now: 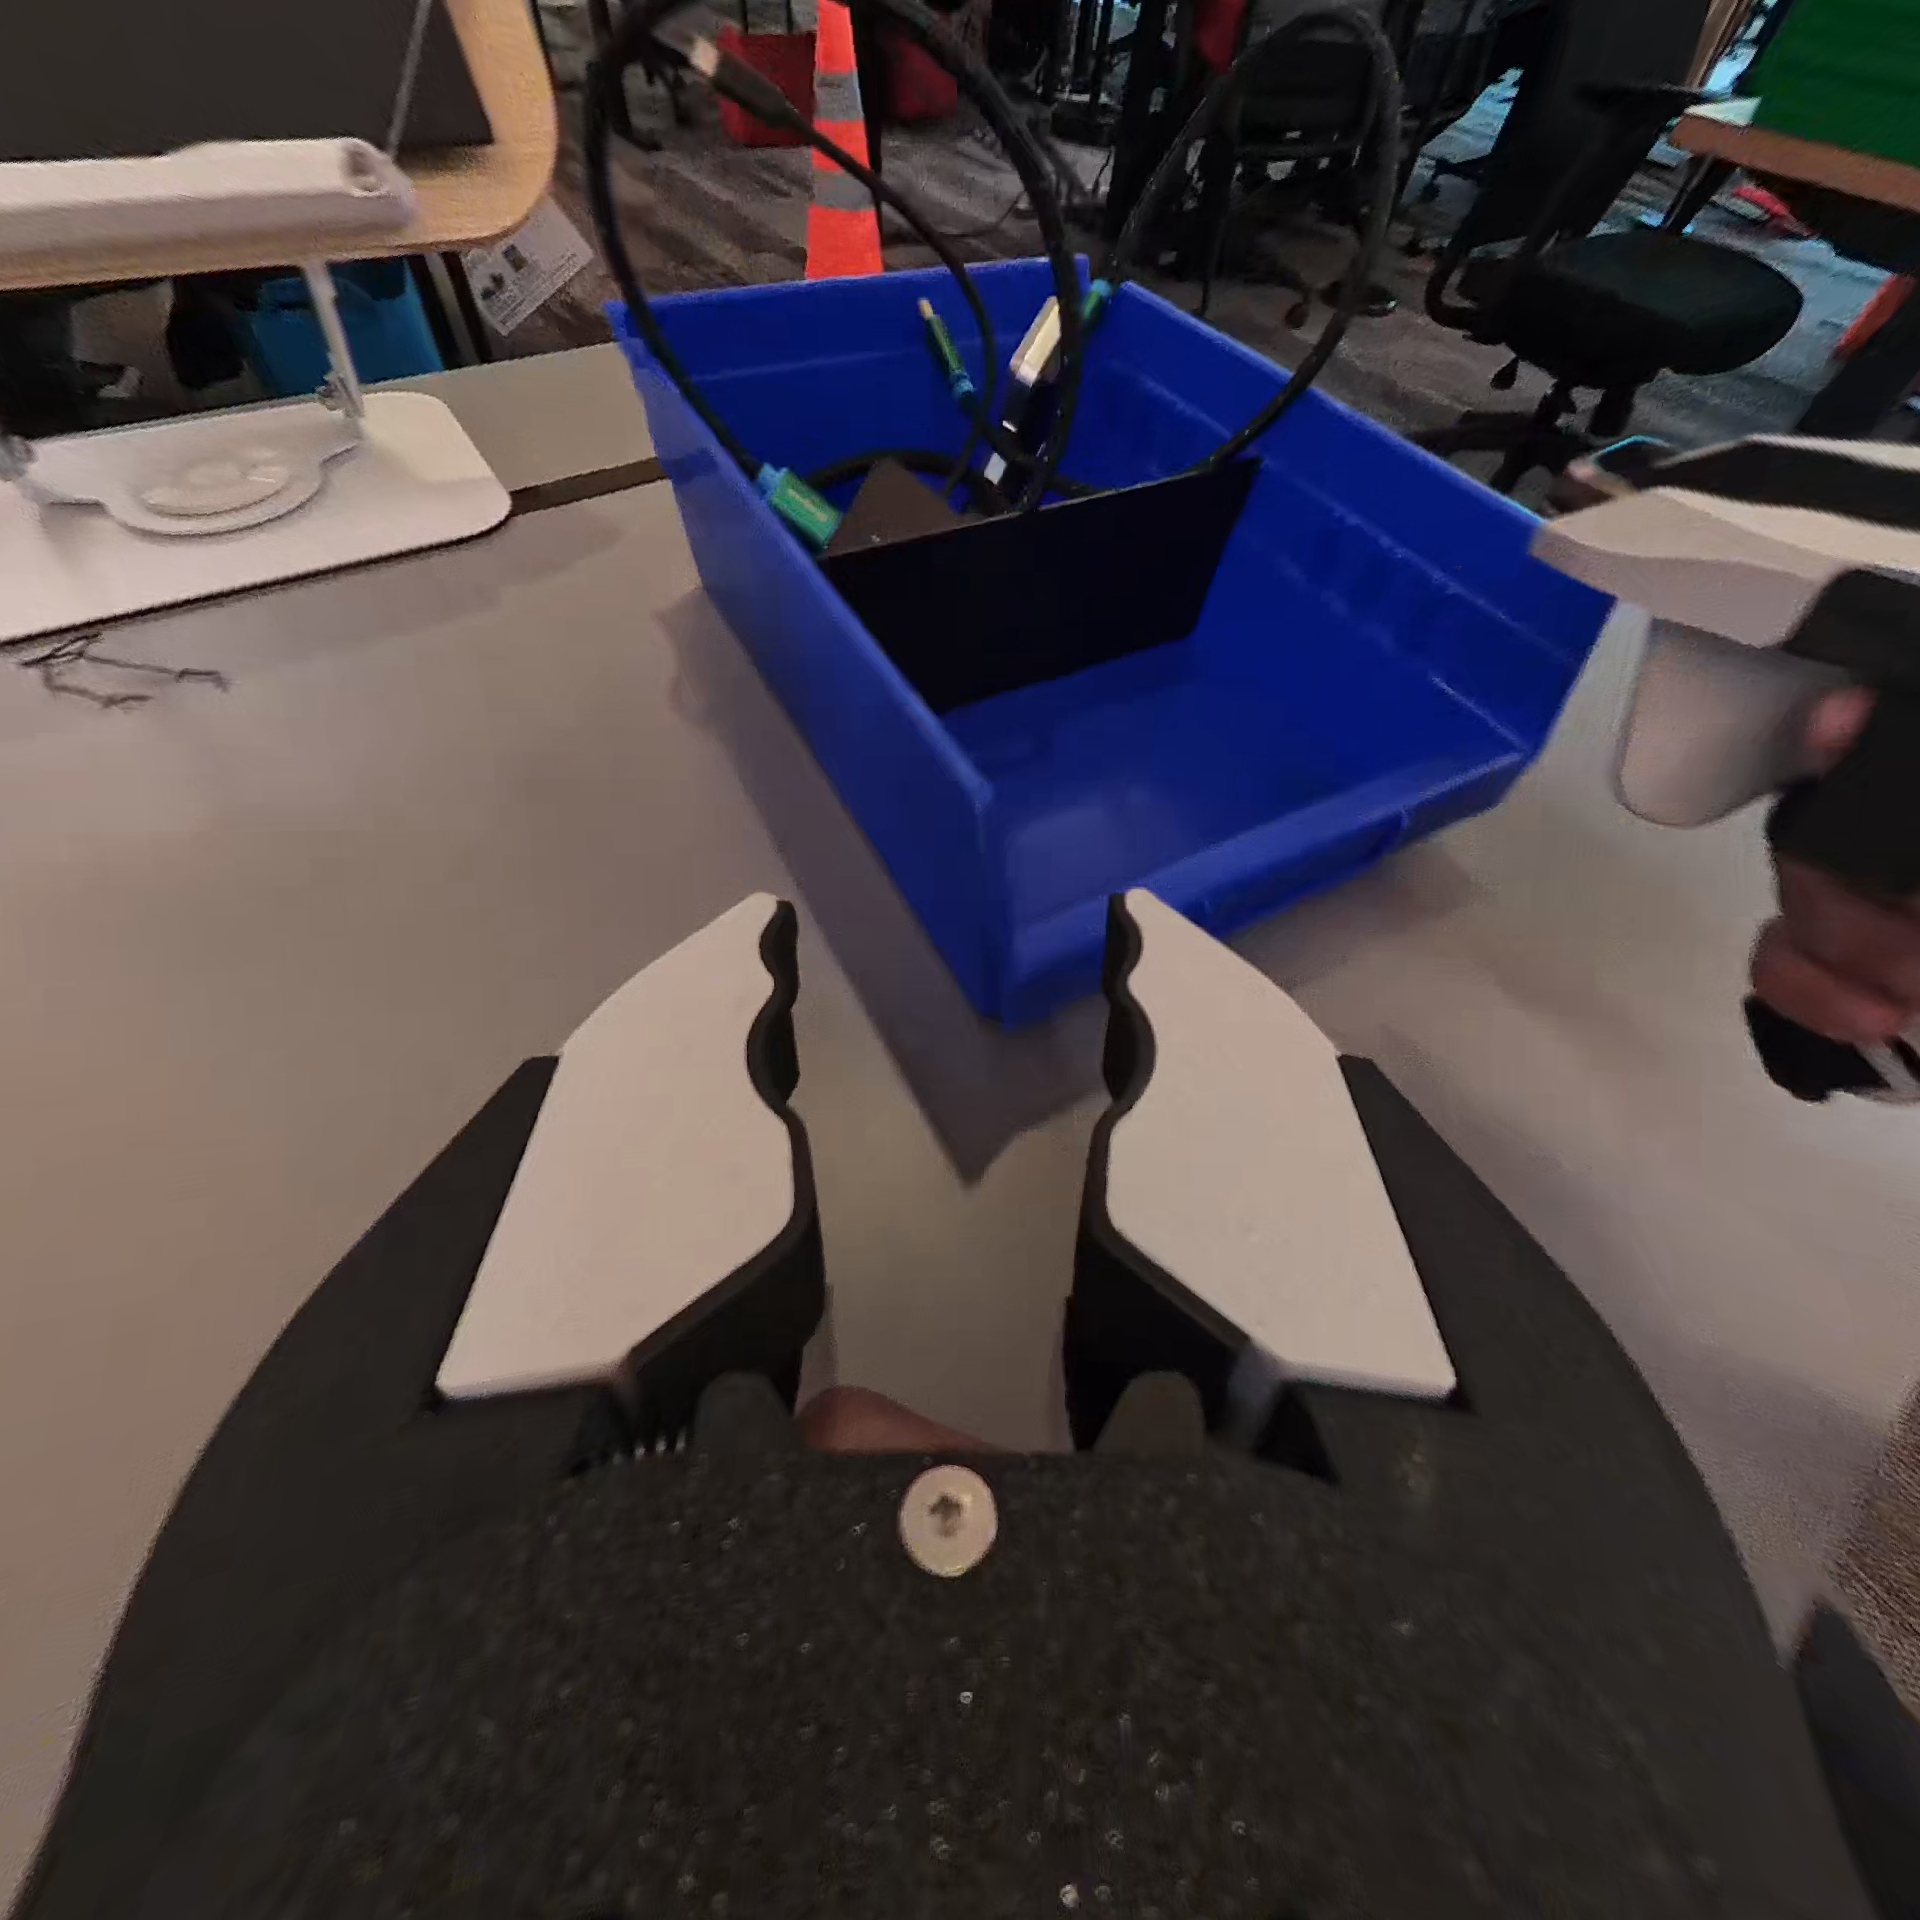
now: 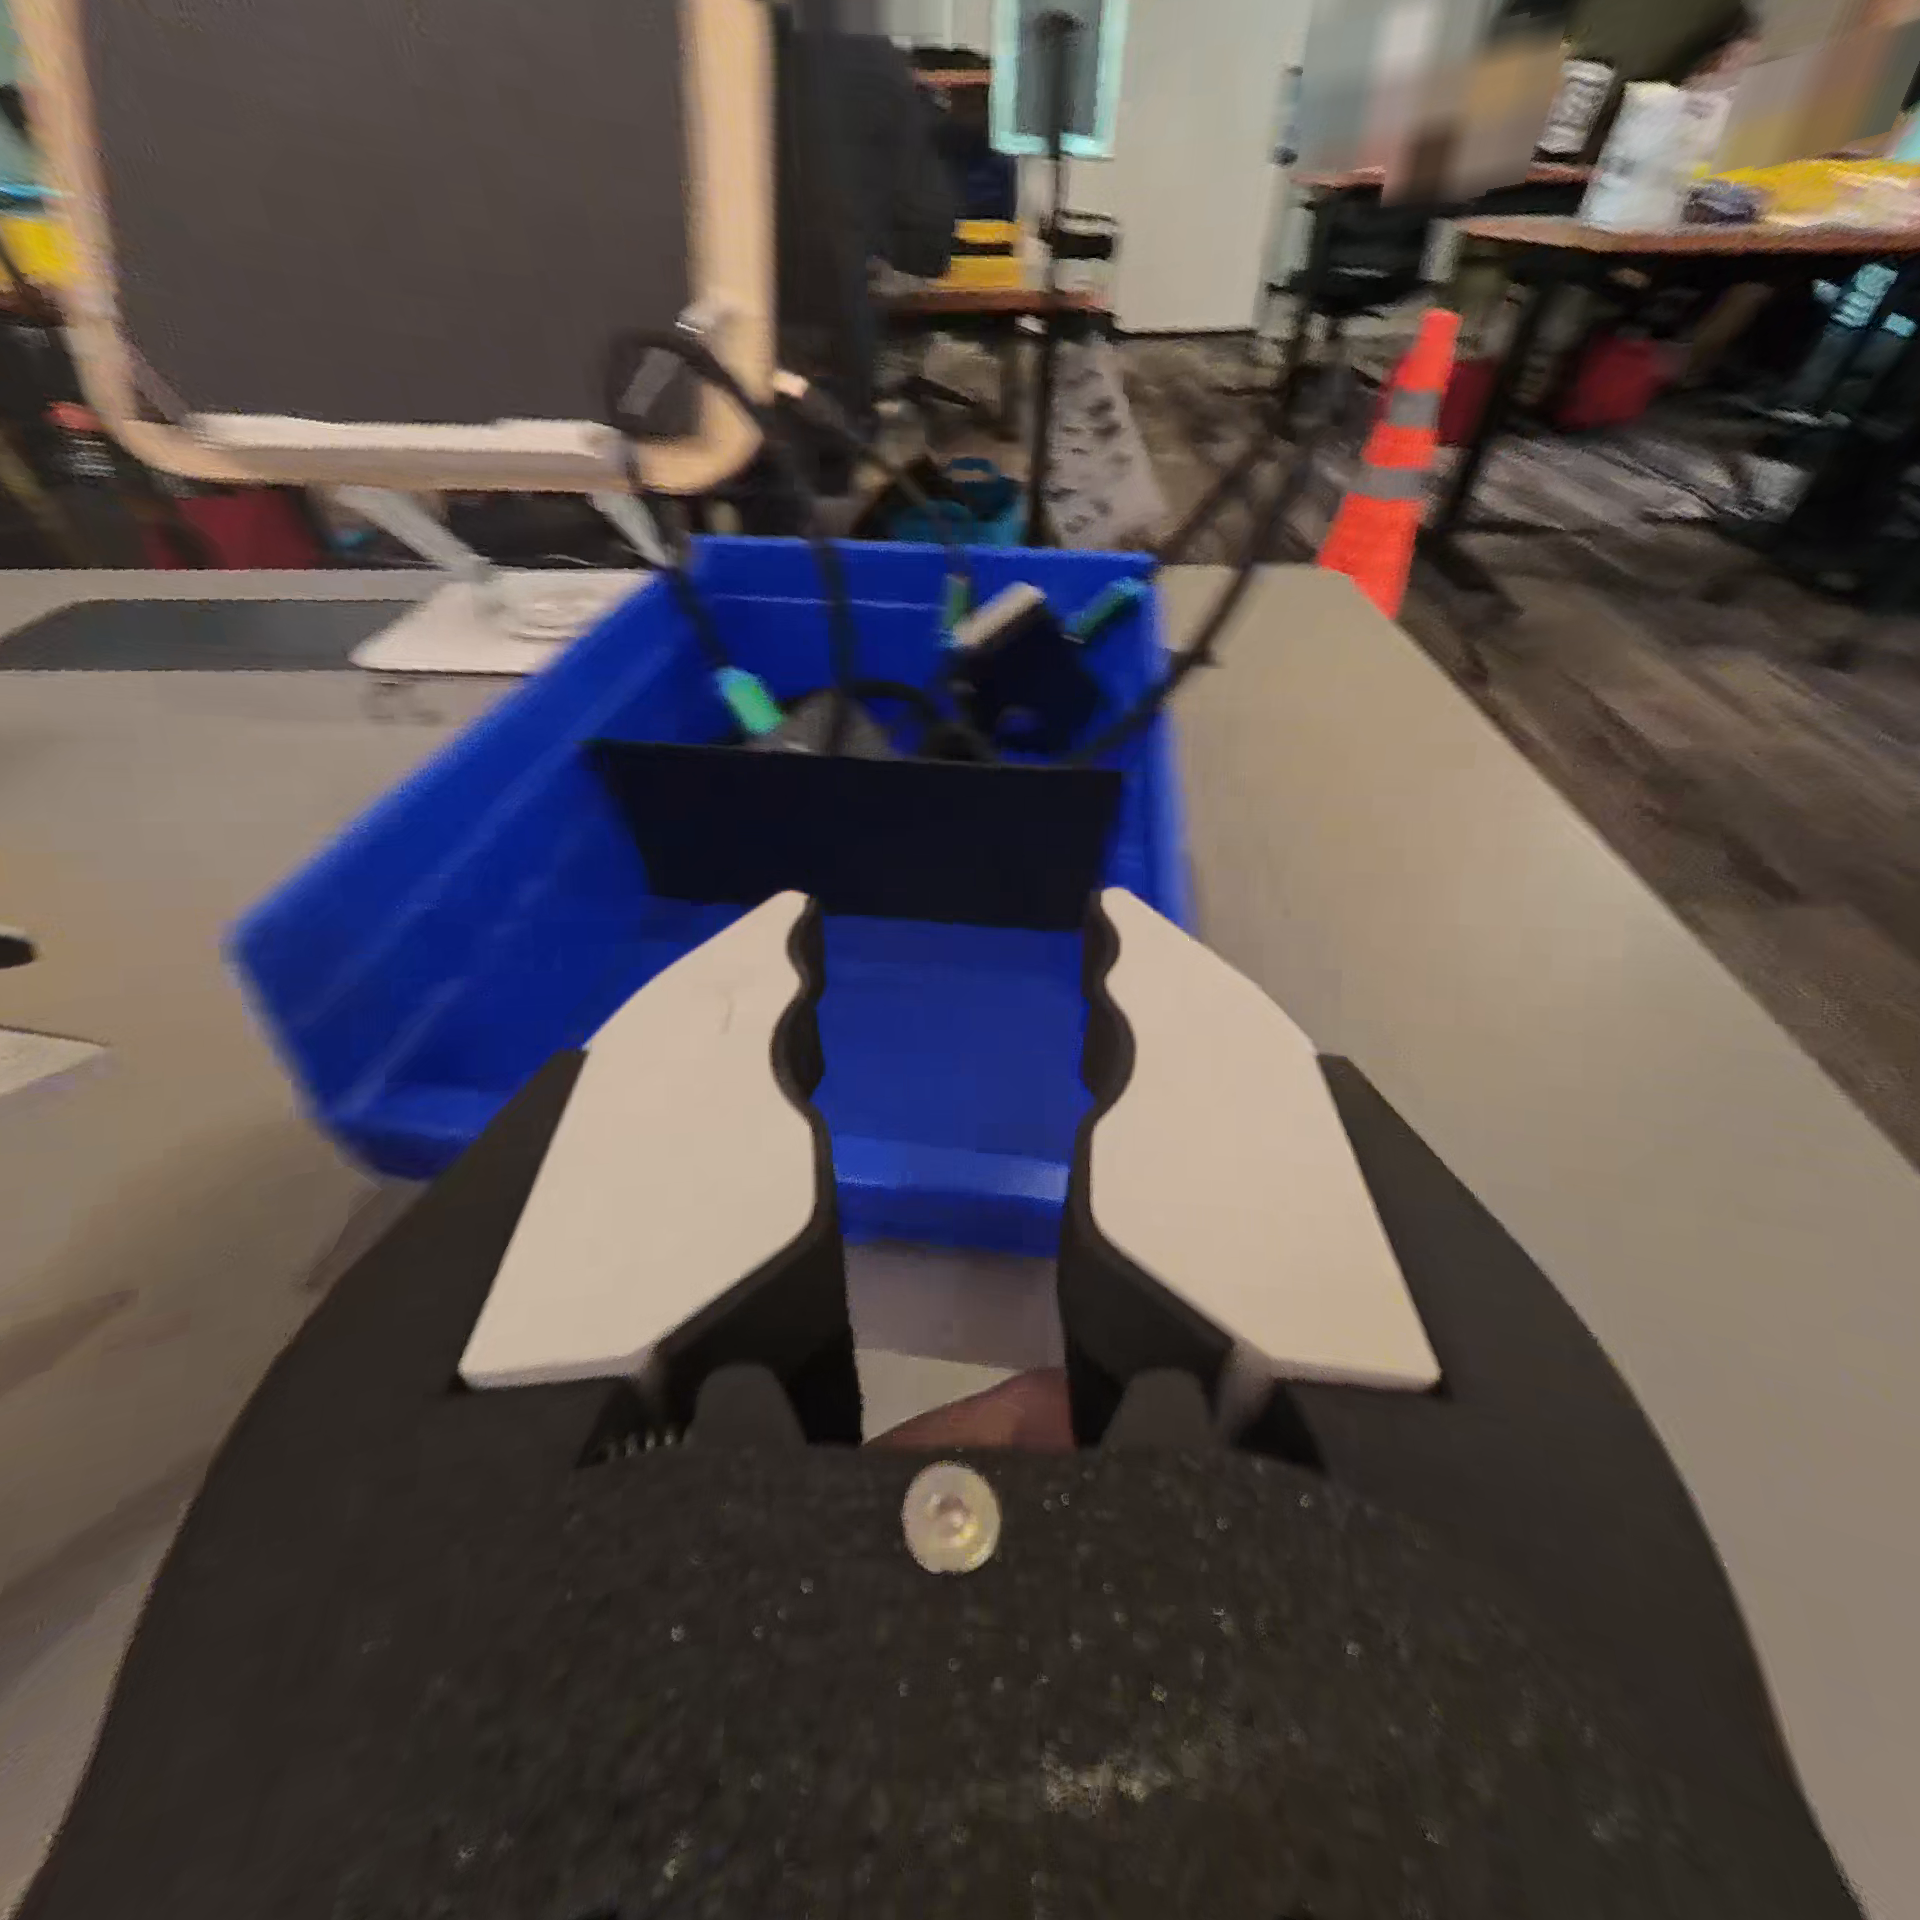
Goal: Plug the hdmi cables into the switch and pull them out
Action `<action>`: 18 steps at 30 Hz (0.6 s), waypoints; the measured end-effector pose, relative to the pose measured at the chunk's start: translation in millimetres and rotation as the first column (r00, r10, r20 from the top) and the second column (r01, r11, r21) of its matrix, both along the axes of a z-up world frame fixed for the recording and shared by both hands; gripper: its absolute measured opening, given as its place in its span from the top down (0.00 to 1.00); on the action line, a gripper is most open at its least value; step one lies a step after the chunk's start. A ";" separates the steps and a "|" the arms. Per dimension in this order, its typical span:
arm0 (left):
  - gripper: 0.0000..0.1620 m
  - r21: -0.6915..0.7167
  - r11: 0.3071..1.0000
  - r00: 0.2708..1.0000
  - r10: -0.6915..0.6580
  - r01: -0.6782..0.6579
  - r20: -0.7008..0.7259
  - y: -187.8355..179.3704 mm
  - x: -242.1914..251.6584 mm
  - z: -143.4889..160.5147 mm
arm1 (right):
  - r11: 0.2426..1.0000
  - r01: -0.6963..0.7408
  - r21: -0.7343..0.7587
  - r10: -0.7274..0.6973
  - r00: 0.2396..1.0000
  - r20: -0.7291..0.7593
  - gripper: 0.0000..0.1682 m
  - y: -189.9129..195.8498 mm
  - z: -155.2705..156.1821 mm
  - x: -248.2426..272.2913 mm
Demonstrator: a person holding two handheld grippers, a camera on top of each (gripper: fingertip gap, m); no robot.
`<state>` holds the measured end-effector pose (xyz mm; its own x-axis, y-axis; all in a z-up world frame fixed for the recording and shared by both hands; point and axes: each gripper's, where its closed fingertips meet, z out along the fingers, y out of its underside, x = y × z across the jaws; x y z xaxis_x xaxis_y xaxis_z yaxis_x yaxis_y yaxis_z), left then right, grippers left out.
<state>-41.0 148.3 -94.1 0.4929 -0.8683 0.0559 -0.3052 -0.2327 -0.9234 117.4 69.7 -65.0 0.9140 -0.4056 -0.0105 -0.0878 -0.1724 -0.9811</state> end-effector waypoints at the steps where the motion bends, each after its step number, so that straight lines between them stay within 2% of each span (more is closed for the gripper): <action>1: 0.66 0.010 1.000 1.000 0.010 -0.010 -0.017 5.3 14.6 -4.6 | 0.999 0.029 -0.023 -0.029 0.999 -0.016 0.72 -3.8 -7.6 15.2; 4: 0.72 0.027 0.997 0.995 0.070 -0.068 -0.070 24.9 42.3 -19.4 | 0.992 0.052 -0.111 -0.061 0.995 -0.076 0.71 -1.0 -38.3 40.3; 5: 0.76 0.018 0.996 0.992 0.089 -0.088 -0.085 29.9 46.8 -23.9 | 0.989 0.034 -0.143 -0.049 0.994 -0.099 0.74 4.9 -48.6 41.2; 6: 0.84 0.015 0.995 0.990 0.104 -0.103 -0.099 33.9 49.1 -27.3 | 0.984 0.020 -0.179 -0.043 0.991 -0.125 0.77 10.9 -58.1 41.3; 7: 0.90 0.025 0.993 0.986 0.119 -0.117 -0.113 37.4 49.4 -28.9 | 0.979 0.015 -0.203 -0.046 0.988 -0.145 0.84 15.7 -64.9 41.3; 9: 0.93 0.061 0.986 0.976 0.162 -0.155 -0.146 45.0 46.5 -29.3 | 0.982 0.026 -0.187 -0.061 0.981 -0.182 0.87 21.1 -65.8 40.8; 11: 0.96 0.066 0.978 0.967 0.205 -0.197 -0.150 51.3 40.2 -28.5 | 0.980 0.068 -0.186 -0.097 0.984 -0.151 0.98 18.5 -62.8 41.3; 14: 0.97 0.052 0.973 0.968 0.228 -0.224 -0.106 53.1 19.6 -25.6 | 0.982 0.078 -0.170 -0.100 0.988 -0.121 0.99 19.8 -54.7 23.0; 18: 0.97 0.090 0.953 0.952 0.296 -0.290 -0.073 62.6 -38.6 -14.5 | 0.992 0.021 -0.126 -0.031 0.997 -0.074 0.98 36.9 -37.4 -25.2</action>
